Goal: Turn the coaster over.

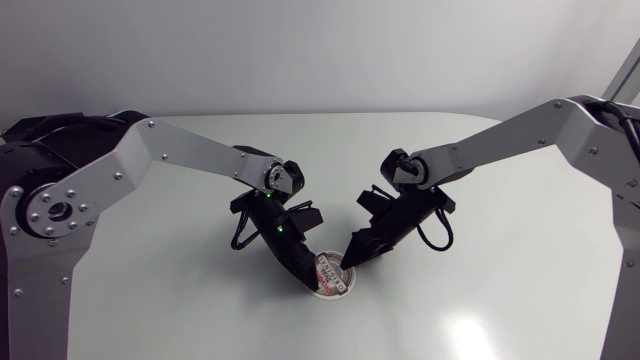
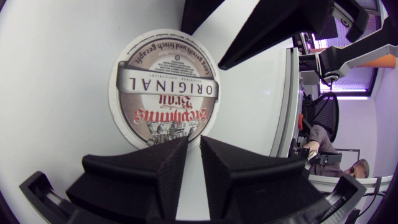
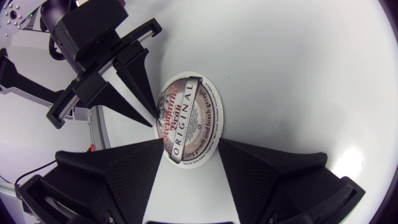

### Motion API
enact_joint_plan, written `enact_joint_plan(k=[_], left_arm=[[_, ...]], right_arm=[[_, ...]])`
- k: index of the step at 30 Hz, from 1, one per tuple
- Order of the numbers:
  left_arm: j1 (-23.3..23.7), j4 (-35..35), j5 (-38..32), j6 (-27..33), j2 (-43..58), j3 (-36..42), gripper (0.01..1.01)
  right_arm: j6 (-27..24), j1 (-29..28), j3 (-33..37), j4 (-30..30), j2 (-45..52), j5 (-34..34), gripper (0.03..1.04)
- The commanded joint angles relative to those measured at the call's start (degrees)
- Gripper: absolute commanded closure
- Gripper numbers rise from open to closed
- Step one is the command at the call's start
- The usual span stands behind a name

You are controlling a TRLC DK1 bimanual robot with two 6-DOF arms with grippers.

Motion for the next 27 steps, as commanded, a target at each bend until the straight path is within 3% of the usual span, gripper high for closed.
enact_joint_plan(k=[1, 7, 20, 27], left_arm=[[-1.1, 2.2, -1.9, -1.2, 4.0, -0.6, 0.834], [-1.3, 2.5, -1.9, -1.4, 4.2, -0.6, 0.834], [-1.4, 2.7, -1.9, -1.8, 4.2, -0.6, 0.834], [-1.9, 3.0, -1.9, -1.9, 4.3, -0.9, 0.834]], right_arm=[[1.4, 1.0, -2.1, -0.7, 3.7, 1.1, 0.40], [1.3, 2.3, -1.1, -2.8, 3.1, -0.9, 0.41], [1.3, 4.4, -0.1, -5.0, 1.4, -5.8, 0.91], [1.4, 4.5, -0.4, -4.8, 0.9, -6.5, 1.01]])
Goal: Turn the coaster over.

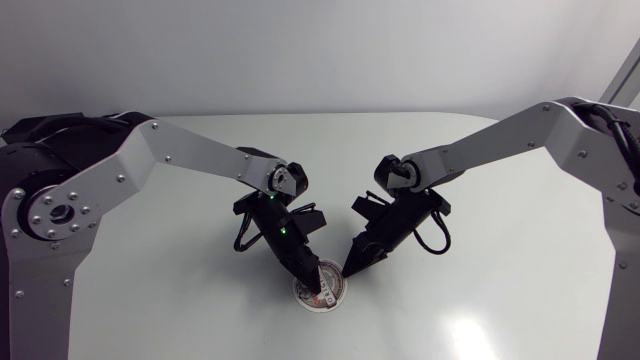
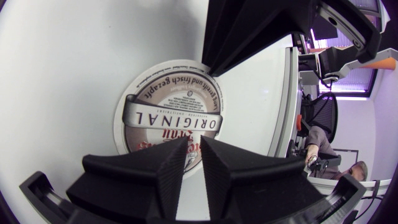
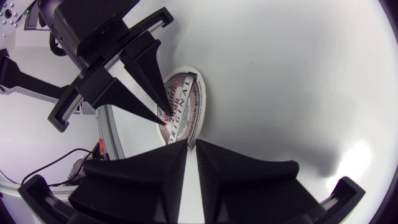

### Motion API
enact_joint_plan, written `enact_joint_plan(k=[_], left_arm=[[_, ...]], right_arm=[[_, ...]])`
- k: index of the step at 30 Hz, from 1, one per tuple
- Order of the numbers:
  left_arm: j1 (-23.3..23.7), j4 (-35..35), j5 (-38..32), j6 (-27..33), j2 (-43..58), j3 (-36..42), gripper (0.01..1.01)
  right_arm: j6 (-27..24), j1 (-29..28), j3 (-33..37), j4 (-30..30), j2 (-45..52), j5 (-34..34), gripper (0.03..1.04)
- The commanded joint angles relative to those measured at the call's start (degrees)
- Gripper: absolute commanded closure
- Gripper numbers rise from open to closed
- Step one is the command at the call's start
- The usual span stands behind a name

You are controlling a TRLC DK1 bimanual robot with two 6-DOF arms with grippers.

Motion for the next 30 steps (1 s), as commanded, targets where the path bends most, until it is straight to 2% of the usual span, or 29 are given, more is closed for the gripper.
enact_joint_plan(k=[1, 13, 25, 30], left_arm=[[-0.9, 3.0, -2.0, -0.8, 4.1, -1.1, 0.834], [-0.6, 2.5, -2.0, -0.8, 0.5, -2.7, 0.834], [2.7, -5.0, -1.9, 0.2, -13.0, -0.6, 0.831], [4.5, -7.0, -1.9, -0.1, -20.3, 0.1, 0.825]], right_arm=[[1.2, 2.5, -1.1, -1.0, 0.4, -3.6, 1.02], [2.1, 4.0, -2.5, -0.6, -4.2, -2.2, 1.02], [3.5, 2.2, -2.3, -2.2, -12.9, 1.7, 1.02], [3.5, 4.2, -2.0, -1.8, -17.9, 10.1, 1.02]])
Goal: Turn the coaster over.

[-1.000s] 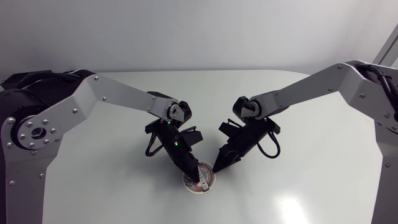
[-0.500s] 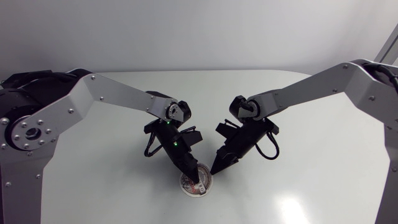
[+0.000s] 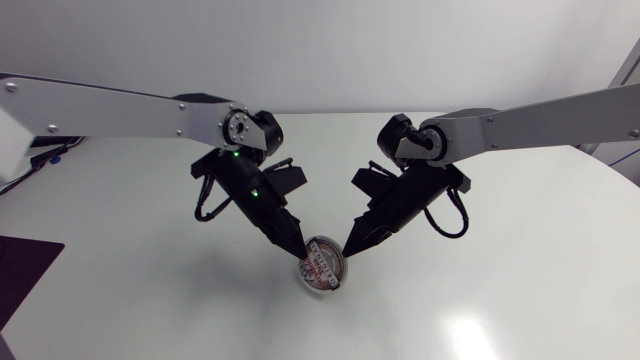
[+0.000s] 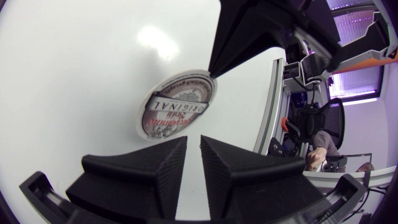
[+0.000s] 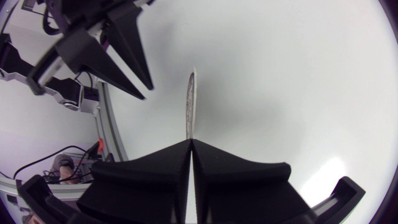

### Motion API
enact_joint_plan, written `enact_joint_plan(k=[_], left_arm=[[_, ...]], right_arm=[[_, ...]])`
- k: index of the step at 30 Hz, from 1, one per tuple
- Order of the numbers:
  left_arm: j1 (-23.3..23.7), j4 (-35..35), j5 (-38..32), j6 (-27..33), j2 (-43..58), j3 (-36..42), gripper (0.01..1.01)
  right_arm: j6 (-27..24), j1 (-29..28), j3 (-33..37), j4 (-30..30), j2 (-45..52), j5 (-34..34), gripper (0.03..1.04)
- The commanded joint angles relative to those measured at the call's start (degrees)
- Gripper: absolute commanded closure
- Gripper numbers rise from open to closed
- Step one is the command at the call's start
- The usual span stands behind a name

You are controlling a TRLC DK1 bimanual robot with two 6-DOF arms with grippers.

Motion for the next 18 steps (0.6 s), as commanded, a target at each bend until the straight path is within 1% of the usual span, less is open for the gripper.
enact_joint_plan(k=[1, 2, 4, 6, 8, 10, 11, 13, 15, 17, 18], left_arm=[[1.1, -1.0, 0.0, -0.3, -4.9, 1.0, 0.825], [1.5, -1.0, -0.1, -0.4, -6.0, 0.9, 0.825], [2.6, -1.0, -0.1, -0.5, -7.4, 0.7, 0.825], [3.4, -0.7, -0.2, -0.6, -8.4, 0.0, 0.825], [4.3, 0.8, -0.2, -1.3, -9.2, -1.3, 0.825], [5.2, 1.6, -0.3, -1.7, -9.4, -2.3, 0.825], [5.6, 2.1, -0.3, -1.8, -9.4, -2.7, 0.825], [6.4, 3.0, -0.3, -2.3, -9.5, -3.3, 0.825], [6.5, 3.6, -0.5, -2.5, -9.4, -4.1, 0.825], [6.3, 5.1, -1.3, -3.3, -9.4, -5.2, 0.825], [6.2, 5.8, -1.8, -3.6, -9.4, -5.8, 0.825]], right_arm=[[1.1, 2.4, -1.1, 0.7, -4.1, 5.7, 1.02], [1.1, 4.2, -2.1, 3.0, -5.8, 11.5, 1.02], [0.4, 6.8, -3.3, 5.6, -7.7, 19.9, 1.02], [-0.5, 9.9, -5.7, 9.8, -9.6, 29.0, 1.02], [-2.3, 12.9, -7.5, 12.1, -10.5, 35.1, 1.02], [-5.1, 16.9, -11.1, 18.6, -11.2, 45.6, 1.02], [-6.7, 18.3, -12.5, 20.9, -11.3, 48.1, 1.02], [-10.3, 20.6, -16.2, 28.7, -11.2, 56.0, 1.02], [-14.2, 21.8, -19.3, 36.0, -11.1, 59.3, 1.02], [-19.1, 23.0, -23.0, 45.2, -10.6, 64.6, 1.02], [-22.4, 23.4, -25.3, 52.3, -9.6, 67.3, 1.02]])
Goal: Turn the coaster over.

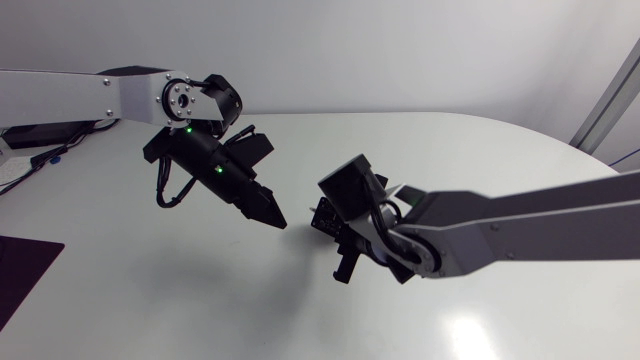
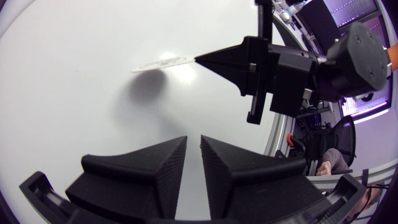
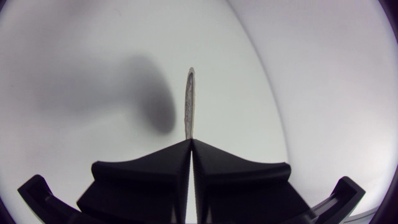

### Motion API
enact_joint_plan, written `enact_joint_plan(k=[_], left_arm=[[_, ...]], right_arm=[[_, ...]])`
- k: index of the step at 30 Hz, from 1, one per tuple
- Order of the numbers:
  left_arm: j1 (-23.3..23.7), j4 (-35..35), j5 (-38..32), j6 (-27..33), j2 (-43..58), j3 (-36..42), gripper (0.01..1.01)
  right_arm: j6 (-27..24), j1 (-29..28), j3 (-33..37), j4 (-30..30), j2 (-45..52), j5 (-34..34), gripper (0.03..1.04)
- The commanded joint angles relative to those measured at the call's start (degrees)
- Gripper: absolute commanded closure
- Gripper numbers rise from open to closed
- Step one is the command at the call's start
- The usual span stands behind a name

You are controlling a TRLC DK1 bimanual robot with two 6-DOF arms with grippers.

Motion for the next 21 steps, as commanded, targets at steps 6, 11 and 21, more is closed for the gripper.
enact_joint_plan(k=[6, 11, 21], left_arm=[[-1.0, 3.6, -1.4, -3.6, -0.1, -3.9, 0.825], [-2.1, 4.7, -1.4, -4.5, 0.6, -4.6, 0.825], [-2.4, 4.6, -1.4, -4.7, 0.6, -4.8, 0.810]], right_arm=[[-20.0, 0.7, -12.2, 31.2, 8.2, 9.1, 1.02], [-23.0, -0.6, -14.5, 36.4, 11.2, 9.2, 1.02], [-25.7, 0.9, -19.4, 35.9, 5.2, 8.3, 0.06]])
